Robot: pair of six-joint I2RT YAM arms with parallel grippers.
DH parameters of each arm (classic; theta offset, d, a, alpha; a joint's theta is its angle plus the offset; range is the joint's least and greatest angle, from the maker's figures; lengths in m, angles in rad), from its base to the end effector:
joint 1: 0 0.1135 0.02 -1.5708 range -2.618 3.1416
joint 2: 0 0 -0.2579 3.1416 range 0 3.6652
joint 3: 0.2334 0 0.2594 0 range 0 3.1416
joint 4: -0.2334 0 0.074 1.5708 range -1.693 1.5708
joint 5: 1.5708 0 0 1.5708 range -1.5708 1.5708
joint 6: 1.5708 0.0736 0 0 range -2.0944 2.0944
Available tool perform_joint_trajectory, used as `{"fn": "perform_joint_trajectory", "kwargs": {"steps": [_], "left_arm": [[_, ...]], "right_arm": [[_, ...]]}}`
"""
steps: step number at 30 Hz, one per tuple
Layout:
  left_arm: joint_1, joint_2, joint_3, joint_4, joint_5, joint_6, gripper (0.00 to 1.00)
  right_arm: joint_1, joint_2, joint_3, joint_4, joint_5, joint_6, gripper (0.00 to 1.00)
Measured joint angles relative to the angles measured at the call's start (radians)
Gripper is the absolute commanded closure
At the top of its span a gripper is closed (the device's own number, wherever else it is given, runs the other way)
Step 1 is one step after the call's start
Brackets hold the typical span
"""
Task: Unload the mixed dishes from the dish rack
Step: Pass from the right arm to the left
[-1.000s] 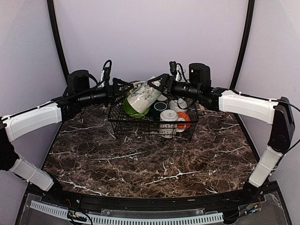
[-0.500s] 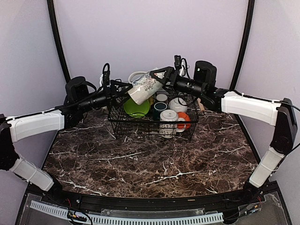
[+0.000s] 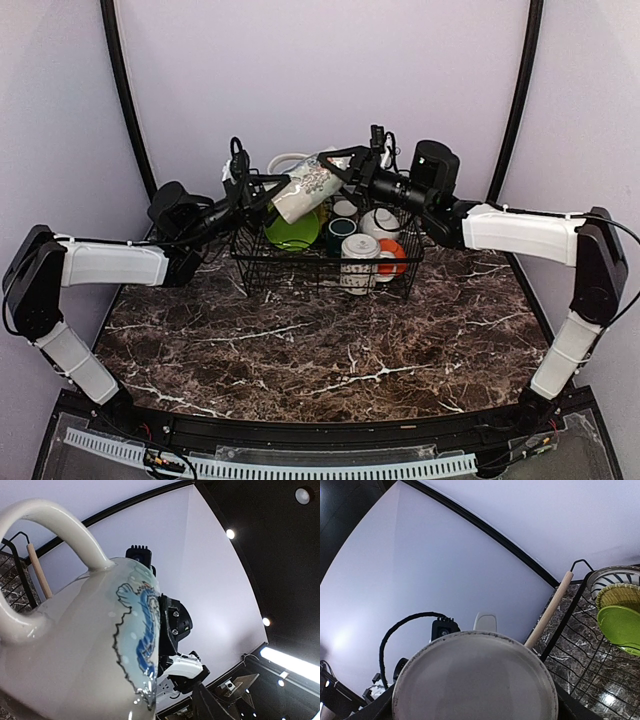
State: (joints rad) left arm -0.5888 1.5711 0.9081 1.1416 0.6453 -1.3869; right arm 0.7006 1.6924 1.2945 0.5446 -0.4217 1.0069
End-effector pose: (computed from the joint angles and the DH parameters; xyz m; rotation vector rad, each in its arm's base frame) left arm 0.2863 -0.2444 0.3245 0.1541 1.4778 -2.0279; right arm 0.3222 0.3111 0.3476 -0.1507 1.6714 1.6516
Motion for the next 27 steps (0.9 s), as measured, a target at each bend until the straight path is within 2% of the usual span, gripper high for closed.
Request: {"fn": "perform_joint_trajectory", "kwargs": {"steps": [2, 5, 8, 9, 10, 12, 15, 17, 22, 27], "left_arm": [[-0.005, 0.0, 0.0, 0.036, -0.002, -0.005, 0.66], [-0.008, 0.0, 0.0, 0.056, -0.005, -0.011, 0.8], [-0.008, 0.006, 0.0, 0.066, -0.01, -0.01, 0.89], [-0.009, 0.007, 0.001, 0.066, -0.012, -0.009, 0.95], [-0.01, 0.008, 0.001, 0.066, -0.013, -0.008, 0.97], [-0.01, 0.009, 0.003, 0.075, -0.016, 0.004, 0.99], [-0.011, 0.007, 0.004, 0.062, -0.016, 0.018, 0.99], [-0.011, 0.001, 0.004, 0.032, -0.013, 0.028, 0.99], [-0.002, -0.071, 0.002, -0.18, -0.012, 0.071, 0.99], [0.063, -0.199, 0.0, -0.401, -0.033, 0.15, 0.99]], "right_arm": [[0.002, 0.003, -0.008, 0.026, -0.003, 0.019, 1.0], [0.009, 0.015, -0.011, 0.071, -0.007, 0.046, 1.0], [0.014, 0.021, -0.02, 0.108, -0.011, 0.066, 1.0], [0.015, 0.022, -0.023, 0.114, -0.012, 0.07, 1.0], [0.015, 0.023, -0.026, 0.118, -0.012, 0.076, 0.98], [0.015, 0.023, -0.034, 0.127, -0.018, 0.1, 0.75], [0.011, 0.023, -0.051, 0.148, -0.016, 0.102, 0.26], [0.004, 0.018, -0.073, 0.161, -0.017, 0.106, 0.03], [-0.043, -0.022, -0.132, 0.135, -0.033, 0.058, 0.01], [-0.12, -0.037, -0.135, 0.109, -0.084, 0.021, 0.01]]}}
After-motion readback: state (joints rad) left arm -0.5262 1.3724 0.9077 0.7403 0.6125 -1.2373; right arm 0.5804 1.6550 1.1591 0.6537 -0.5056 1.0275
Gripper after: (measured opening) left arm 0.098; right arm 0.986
